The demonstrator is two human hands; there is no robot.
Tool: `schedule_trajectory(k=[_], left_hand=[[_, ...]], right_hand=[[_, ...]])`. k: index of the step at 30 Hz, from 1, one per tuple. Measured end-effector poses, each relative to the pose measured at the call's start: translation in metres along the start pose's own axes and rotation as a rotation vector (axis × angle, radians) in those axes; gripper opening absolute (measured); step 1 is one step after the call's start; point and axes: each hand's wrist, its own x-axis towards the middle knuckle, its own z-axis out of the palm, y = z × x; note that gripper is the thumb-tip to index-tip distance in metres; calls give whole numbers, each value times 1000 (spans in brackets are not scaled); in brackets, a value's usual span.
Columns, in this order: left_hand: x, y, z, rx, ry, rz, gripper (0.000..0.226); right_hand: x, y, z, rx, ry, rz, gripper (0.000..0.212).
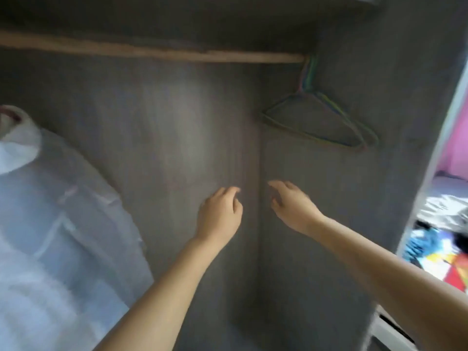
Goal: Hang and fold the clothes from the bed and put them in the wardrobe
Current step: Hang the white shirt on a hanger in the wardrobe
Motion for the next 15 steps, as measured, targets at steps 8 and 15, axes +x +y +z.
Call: schedule_trajectory(k=[8, 15], left_hand=[[-69, 108, 139, -438, -386, 160, 26], [-136, 201, 200, -484, -730, 327, 30]], right_hand=[[-183, 143, -12, -125, 11, 350, 42], [-341, 215, -30, -125, 33, 744, 39]])
